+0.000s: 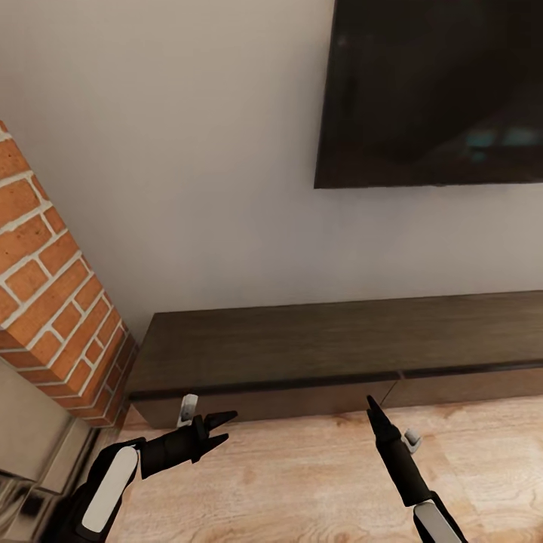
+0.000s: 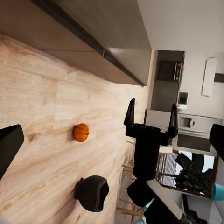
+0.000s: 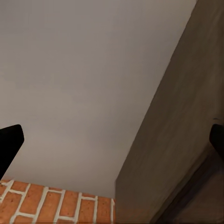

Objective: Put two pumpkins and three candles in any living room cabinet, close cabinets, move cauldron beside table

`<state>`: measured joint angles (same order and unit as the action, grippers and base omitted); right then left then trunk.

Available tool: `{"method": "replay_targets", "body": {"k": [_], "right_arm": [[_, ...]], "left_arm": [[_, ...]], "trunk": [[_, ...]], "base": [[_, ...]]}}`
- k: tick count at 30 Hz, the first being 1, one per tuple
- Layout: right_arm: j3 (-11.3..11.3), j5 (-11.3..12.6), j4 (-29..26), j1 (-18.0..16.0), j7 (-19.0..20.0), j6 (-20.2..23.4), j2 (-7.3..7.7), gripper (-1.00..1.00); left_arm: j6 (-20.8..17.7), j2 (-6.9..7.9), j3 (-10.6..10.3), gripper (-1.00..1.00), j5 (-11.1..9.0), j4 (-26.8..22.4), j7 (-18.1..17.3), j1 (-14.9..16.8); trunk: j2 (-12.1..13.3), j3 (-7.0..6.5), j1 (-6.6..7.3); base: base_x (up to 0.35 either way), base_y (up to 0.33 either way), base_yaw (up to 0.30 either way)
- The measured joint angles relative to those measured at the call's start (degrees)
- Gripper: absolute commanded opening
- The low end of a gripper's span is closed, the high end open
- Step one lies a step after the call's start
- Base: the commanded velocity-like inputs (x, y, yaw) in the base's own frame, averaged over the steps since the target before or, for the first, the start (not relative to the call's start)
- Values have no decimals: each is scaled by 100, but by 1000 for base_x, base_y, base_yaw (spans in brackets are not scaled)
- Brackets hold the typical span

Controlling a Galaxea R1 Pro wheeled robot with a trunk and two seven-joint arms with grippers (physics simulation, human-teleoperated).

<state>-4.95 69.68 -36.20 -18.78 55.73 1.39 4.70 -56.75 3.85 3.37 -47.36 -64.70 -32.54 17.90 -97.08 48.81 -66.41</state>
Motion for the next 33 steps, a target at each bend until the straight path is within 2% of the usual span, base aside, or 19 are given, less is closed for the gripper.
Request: {"method": "replay_targets", "body": {"k": [7,25,33], "right_arm": [[-8,0,-3,0,-12,327,-20,100],[5,-14,-4,0,-16,317,-40,100],[4,-19,-5,0,-6,279,-40,100]], "left_arm": [[0,3,-3,100,0,-5,-9,0],[-8,5,-16,100,-2,-10,-13,0],[-3,6,-22,100,8,-10,-332,0]], "trunk": [[-281,126,-154],[-1003,449,-549],[-1324,592,-725]], "base": [[0,0,0],[0,0,0],[0,0,0]]}}
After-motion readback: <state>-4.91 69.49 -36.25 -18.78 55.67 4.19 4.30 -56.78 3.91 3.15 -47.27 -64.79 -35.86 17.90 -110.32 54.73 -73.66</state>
